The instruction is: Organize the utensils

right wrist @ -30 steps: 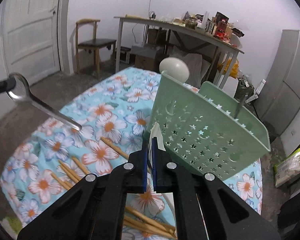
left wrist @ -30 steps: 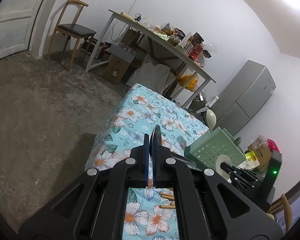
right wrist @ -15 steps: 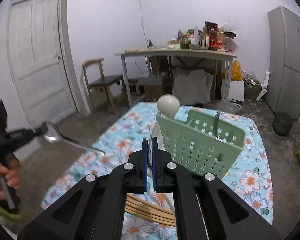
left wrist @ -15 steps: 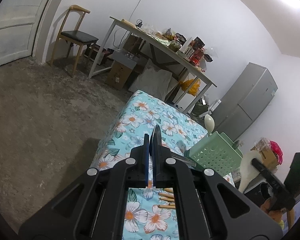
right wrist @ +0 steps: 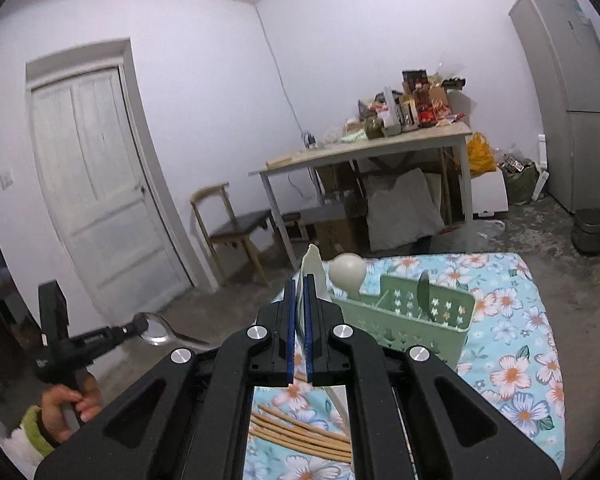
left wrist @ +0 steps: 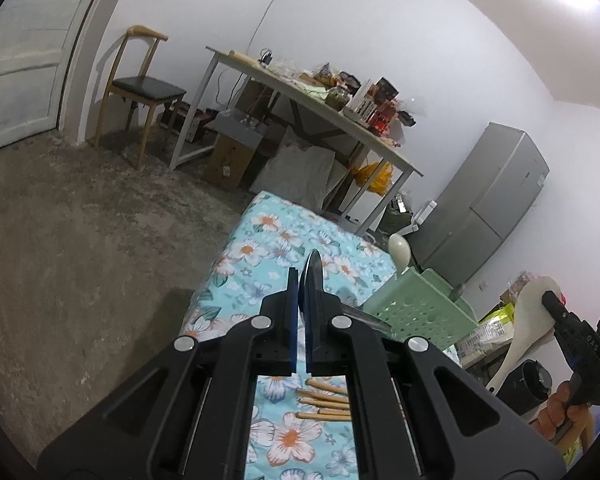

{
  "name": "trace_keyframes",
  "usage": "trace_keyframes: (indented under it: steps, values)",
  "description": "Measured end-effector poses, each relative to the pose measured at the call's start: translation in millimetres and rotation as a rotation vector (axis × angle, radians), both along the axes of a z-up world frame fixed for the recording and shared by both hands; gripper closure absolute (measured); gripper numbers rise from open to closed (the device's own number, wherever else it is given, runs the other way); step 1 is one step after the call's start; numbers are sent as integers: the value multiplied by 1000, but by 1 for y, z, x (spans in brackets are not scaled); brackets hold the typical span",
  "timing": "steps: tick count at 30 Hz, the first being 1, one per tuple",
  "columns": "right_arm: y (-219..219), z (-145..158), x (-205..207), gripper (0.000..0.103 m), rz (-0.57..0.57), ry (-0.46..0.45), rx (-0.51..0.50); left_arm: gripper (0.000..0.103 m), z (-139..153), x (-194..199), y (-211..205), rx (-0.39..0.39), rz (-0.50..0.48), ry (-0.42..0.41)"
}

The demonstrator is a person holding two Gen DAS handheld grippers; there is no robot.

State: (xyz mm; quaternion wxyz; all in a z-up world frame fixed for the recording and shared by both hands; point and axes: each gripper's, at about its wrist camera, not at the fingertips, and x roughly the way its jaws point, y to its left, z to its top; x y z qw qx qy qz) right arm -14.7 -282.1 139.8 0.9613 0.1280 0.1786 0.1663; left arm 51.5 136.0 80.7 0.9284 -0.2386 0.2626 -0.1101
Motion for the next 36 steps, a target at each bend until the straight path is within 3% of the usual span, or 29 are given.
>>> trace_keyframes:
  steps: [10, 36]
  values:
    - [-23, 9, -18, 99, -29, -41, 49, 102, 26, 2, -24, 25, -39, -69]
    - [-42, -1, -3, 99, 55, -51, 108, 102, 74, 26, -68, 92, -18, -146]
